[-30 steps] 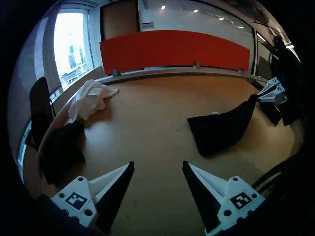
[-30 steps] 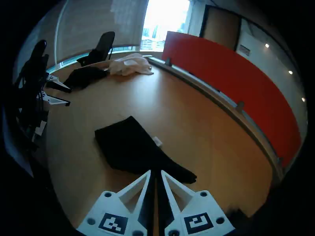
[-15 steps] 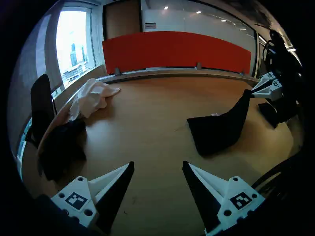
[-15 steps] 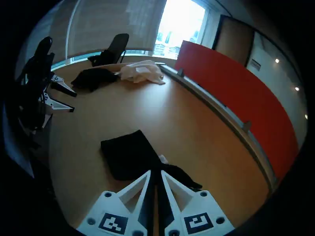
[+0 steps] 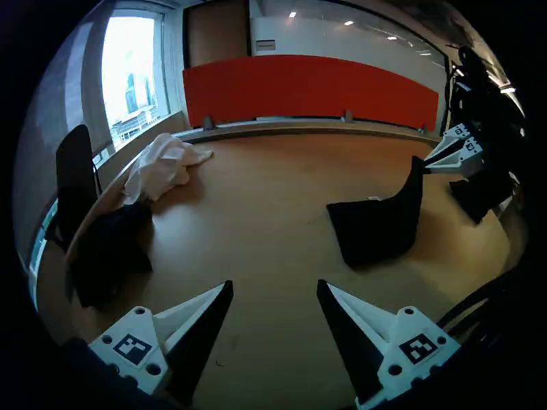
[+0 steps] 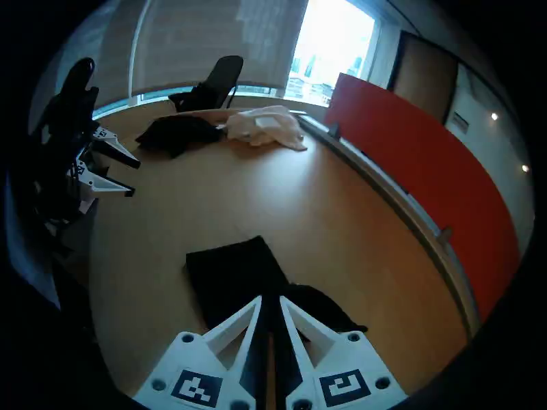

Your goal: Fold towel

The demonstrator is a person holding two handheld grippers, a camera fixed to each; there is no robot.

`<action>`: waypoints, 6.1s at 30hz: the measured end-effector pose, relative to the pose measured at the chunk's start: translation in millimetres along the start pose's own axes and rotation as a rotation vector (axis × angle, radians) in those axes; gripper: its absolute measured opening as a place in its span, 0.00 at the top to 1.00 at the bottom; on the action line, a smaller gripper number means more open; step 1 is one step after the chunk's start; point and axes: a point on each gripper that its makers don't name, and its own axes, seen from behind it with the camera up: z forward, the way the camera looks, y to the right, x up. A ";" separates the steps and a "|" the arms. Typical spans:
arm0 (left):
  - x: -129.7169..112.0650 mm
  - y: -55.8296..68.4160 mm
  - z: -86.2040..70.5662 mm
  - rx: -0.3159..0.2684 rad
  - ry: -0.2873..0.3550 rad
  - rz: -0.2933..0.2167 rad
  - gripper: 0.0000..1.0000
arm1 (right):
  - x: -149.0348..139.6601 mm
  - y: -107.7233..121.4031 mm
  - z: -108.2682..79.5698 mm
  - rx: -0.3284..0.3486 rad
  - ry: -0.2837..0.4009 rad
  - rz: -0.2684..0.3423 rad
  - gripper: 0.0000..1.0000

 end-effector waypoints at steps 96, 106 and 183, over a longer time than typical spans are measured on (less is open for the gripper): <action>-12.6 -11.1 -6.2 0.039 -0.010 -0.024 0.09 | -118.9 -81.0 53.2 0.033 -0.211 0.191 0.45; -12.4 -9.8 -6.4 0.037 -0.009 -0.022 0.09 | -117.3 -84.1 54.8 0.029 -0.200 0.226 0.58; 29.6 0.9 -1.5 -0.055 0.065 0.027 0.09 | 34.2 87.6 -80.9 -0.244 0.075 0.212 0.97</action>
